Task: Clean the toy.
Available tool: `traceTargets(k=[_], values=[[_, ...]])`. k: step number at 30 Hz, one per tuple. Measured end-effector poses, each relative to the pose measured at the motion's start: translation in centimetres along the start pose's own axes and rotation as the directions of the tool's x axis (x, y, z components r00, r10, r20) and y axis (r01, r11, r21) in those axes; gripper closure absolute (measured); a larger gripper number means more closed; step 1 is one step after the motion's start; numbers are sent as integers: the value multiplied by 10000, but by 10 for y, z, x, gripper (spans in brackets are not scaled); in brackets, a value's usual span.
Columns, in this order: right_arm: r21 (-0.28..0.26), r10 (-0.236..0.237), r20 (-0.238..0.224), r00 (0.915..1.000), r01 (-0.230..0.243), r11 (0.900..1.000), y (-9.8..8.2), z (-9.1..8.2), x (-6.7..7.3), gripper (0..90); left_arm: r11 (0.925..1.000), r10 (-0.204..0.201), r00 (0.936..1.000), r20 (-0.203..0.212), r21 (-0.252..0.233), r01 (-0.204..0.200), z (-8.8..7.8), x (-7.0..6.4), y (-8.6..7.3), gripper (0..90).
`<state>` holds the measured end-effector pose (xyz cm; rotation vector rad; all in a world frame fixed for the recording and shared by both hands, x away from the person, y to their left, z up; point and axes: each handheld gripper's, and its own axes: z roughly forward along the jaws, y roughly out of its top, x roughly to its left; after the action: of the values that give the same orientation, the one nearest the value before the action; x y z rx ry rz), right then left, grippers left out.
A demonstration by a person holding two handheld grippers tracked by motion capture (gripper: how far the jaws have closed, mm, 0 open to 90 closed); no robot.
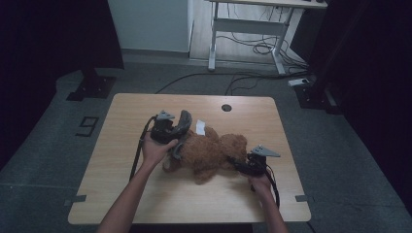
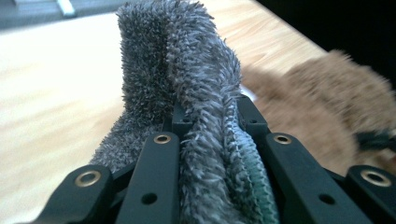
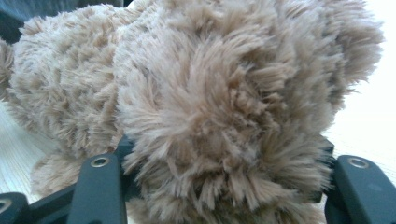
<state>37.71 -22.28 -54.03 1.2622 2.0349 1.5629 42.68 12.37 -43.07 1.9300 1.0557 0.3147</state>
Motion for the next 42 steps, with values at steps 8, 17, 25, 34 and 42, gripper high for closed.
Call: traceTargets(k=[8, 17, 25, 34, 42], values=[[-69, -13, 5, 10000, 13, 10000, -3, -1, 0, 358, 9909, 1009, 9929, 635, 833, -1060, 42, -54, 7, 737], [-24, 204, 54, 9998, -203, 9998, -7, -5, 1, 225, 9938, 893, 9919, 900, 581, -948, 41, -54, -20, 743], [-42, 263, -458, 9986, -265, 9996, -2, -22, 0, 122, 9955, 939, 9897, 1077, 17, -947, 26, -63, -41, 743], [233, 365, -582, 9976, -352, 9991, 4, -22, 0, 4, 9894, 1427, 9832, 1141, -454, -1383, 13, -81, -63, 743], [285, -107, -675, 9977, 126, 9995, -3, -20, 6, 233, 9896, 1348, 9811, 1386, -688, -1262, 5, -85, -76, 743]])
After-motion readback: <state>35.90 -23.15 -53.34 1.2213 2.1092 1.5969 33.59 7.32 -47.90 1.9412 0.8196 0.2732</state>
